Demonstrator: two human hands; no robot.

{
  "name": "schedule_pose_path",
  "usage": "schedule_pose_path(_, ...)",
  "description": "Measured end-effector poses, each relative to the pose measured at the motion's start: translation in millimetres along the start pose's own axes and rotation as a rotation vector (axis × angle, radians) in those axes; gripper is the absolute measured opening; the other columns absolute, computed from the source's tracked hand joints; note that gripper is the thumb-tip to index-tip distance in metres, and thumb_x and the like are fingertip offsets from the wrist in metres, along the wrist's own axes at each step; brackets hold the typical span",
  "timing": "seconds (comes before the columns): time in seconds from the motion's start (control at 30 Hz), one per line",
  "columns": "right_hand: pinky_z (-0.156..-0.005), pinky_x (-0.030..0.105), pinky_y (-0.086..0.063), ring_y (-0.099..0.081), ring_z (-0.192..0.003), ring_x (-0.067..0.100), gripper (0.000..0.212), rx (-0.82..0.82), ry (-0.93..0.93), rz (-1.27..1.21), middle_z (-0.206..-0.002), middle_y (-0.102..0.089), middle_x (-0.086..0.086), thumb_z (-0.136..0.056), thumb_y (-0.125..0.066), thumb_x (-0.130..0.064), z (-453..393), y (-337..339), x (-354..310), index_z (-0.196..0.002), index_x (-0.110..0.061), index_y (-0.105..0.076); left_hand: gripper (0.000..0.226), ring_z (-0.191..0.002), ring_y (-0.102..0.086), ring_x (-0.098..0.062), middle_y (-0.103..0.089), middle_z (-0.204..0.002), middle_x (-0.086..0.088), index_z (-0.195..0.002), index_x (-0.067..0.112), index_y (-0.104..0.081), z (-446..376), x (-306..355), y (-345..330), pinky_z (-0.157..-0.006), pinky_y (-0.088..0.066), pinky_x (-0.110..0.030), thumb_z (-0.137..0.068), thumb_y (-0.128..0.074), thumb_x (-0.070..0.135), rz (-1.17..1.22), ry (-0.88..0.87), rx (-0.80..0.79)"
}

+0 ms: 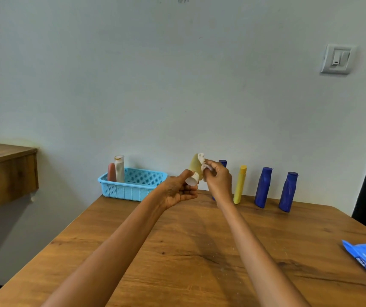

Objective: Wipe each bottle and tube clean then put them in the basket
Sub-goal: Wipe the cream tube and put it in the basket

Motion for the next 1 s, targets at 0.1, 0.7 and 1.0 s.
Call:
schedule_pose_path(0.1, -0.065, 0.003, -0.044, -0.057, -0.084, 0.007, 0.025, 0.023, 0.086, 0.032, -0.101, -0.067, 0.007, -0.088, -0.059, -0.004, 9.5, -9.1, -10.8, -0.111, -0.006, -0.067, 0.032, -0.064, -0.058, -0.019, -0.06, -0.073, -0.012, -0.1, -0.004, -0.058, -1.7, 1.8, 10.2, -0.07, -0.056, -0.032, -0.091, -0.056, 0.026, 0.028, -0.023, 0.072)
schedule_pose_path(0.7, -0.077, 0.03, -0.055, -0.064, -0.091, 0.022, 0.035, -0.293, -0.728, -0.814, -0.099, -0.066, 0.014, -0.089, -0.06, -0.033, 32.9, -57.9, 28.7, -0.105, -0.002, -0.062, 0.034, -0.067, -0.069, -0.006, -0.072, -0.086, -0.007, -0.107, 0.004, -0.066, 0.8, 8.5, 24.2, -0.062, -0.051, -0.011, -0.077, -0.075, 0.018, -0.163, -0.302, 0.191)
schedule_pose_path(1.0, -0.056, 0.021, -0.054, -0.064, -0.075, 0.016, 0.037, -0.348, -0.84, -0.854, -0.09, -0.066, 0.011, -0.081, -0.068, -0.035, 38.1, -54.0, 37.2, -0.098, -0.003, -0.062, 0.053, -0.098, -0.064, -0.015, -0.071, -0.099, 0.002, -0.104, 0.024, -0.069, 2.1, 12.7, 30.7, -0.1, -0.043, -0.045, -0.058, -0.083, 0.046, -0.395, -0.372, 0.349)
Point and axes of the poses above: each hand's wrist, its own z-axis away from the middle knuckle, its own y-axis out of the back of the hand, x = y × z, the point moved 8 cm from there along -z, towards the middle knuckle
